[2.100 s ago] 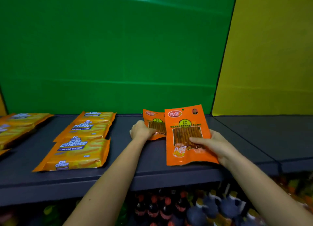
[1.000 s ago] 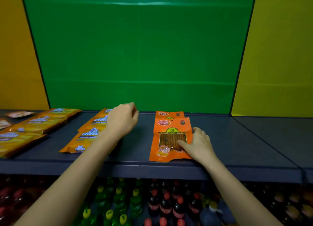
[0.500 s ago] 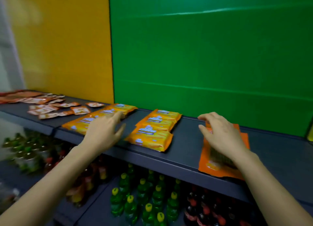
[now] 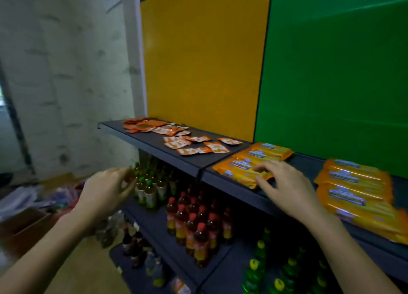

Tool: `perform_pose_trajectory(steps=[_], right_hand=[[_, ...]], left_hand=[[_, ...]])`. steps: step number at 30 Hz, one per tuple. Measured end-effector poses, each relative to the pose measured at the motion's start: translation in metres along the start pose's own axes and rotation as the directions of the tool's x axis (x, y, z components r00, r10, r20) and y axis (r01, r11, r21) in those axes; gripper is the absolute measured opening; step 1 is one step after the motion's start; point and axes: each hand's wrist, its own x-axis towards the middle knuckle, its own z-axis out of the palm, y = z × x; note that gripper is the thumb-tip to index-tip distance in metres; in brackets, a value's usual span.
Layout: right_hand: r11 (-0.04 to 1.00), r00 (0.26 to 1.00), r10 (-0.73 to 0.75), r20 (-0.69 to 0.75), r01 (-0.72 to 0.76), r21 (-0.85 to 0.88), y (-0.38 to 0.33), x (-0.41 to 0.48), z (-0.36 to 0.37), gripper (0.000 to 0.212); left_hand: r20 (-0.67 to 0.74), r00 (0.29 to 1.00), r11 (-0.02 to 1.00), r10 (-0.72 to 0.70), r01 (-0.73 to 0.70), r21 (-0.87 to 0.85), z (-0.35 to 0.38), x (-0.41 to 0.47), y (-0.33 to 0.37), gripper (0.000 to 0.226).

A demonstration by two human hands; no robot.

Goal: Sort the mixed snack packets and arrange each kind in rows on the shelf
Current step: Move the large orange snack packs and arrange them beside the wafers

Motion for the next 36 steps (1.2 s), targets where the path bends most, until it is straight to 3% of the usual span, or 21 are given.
perform_pose_trajectory(steps=[10, 15, 19, 29, 36], right_hand=[[0.994, 0.993, -0.074, 0.095, 0.066, 0.083, -0.123, 0.091, 0.114, 0.025], [0.992, 0.987, -0.098, 0.131, 0.086, 0.091, -0.165, 0.143, 0.162, 0.027], [0.994, 0.990, -0.085, 0.109, 0.078, 0.071, -0.184, 0.187, 0.205, 0.027], [0.996, 1.000, -0.017, 0.026, 0.019, -0.084, -0.207, 0.320, 0.288, 0.029], [0.987, 0.996, 0.073, 0.040, -0.067, -0.147, -0.221, 0.395, 0.317, 0.029]], left_hand=[[-0.057, 0.998, 0.996, 0.029, -0.024, 0.083, 0.019, 0.019, -0.162, 0.019], [-0.064, 0.998, 0.996, -0.029, 0.034, 0.080, 0.050, 0.037, -0.221, 0.020], [-0.041, 0.993, 0.991, -0.115, 0.117, 0.068, 0.086, 0.059, -0.269, 0.017], [-0.016, 0.995, 0.993, -0.098, 0.099, 0.058, 0.159, 0.186, -0.378, 0.015], [-0.042, 0.997, 0.995, -0.063, 0.059, -0.084, 0.206, 0.279, -0.406, 0.023]])
